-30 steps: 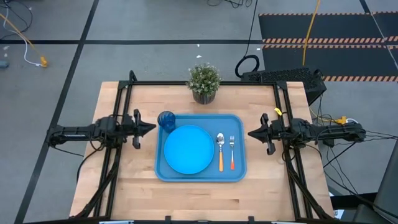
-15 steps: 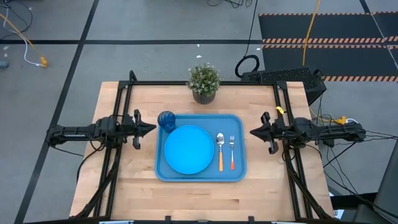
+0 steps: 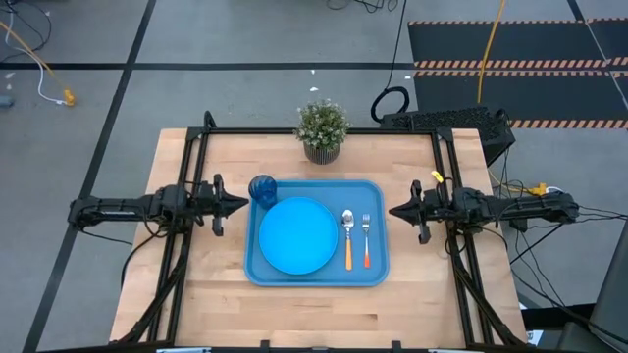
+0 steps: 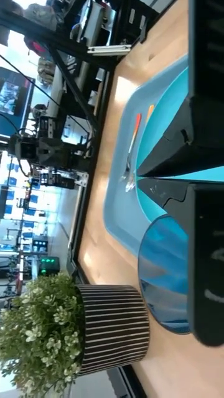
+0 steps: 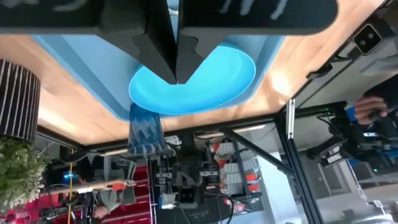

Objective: Pick and place plate/cup/fork/spoon on tray
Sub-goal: Return to Home Position

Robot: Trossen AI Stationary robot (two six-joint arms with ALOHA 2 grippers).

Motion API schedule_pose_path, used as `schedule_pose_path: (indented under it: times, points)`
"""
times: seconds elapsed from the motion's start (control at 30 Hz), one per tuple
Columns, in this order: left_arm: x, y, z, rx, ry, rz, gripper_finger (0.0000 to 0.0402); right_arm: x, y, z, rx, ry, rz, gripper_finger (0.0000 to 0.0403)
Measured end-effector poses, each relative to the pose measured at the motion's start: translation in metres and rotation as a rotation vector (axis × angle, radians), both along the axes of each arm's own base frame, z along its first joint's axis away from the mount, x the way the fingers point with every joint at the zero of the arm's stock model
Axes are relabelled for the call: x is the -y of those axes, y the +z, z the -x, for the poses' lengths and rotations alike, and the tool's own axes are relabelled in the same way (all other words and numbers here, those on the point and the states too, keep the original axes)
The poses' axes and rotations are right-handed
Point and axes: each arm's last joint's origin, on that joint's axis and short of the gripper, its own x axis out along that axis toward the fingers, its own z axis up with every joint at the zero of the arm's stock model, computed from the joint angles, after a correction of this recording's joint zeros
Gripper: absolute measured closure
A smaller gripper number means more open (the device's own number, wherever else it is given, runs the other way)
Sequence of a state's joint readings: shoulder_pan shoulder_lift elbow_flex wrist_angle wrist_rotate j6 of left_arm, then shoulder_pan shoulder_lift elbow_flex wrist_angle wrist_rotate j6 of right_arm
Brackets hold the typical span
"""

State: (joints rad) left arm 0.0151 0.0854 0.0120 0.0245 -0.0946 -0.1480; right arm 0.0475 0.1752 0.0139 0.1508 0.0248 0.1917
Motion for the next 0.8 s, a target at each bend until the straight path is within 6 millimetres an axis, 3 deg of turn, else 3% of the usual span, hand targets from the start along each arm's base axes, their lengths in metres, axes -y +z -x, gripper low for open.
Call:
schedule_pose_path:
  times: [0.2, 0.47, 0.8]
  points:
    - [-0.0001, -0.0006, -0.0013, -0.004, 0.002, -0.003, 0.0398, 0.0, -0.0005, -0.0003, -0.006, 0.0, -0.005, 0.0403]
    - [0.0, -0.0017, -0.0014, -0.016, 0.002, 0.01, 0.0371, 0.0, -0.0003, -0.0003, -0.003, 0.0, -0.006, 0.0403]
    - [-0.0001, -0.0014, -0.0014, -0.017, -0.001, -0.034, 0.0371, 0.0, -0.0003, -0.0003, -0.004, -0.001, -0.032, 0.0403]
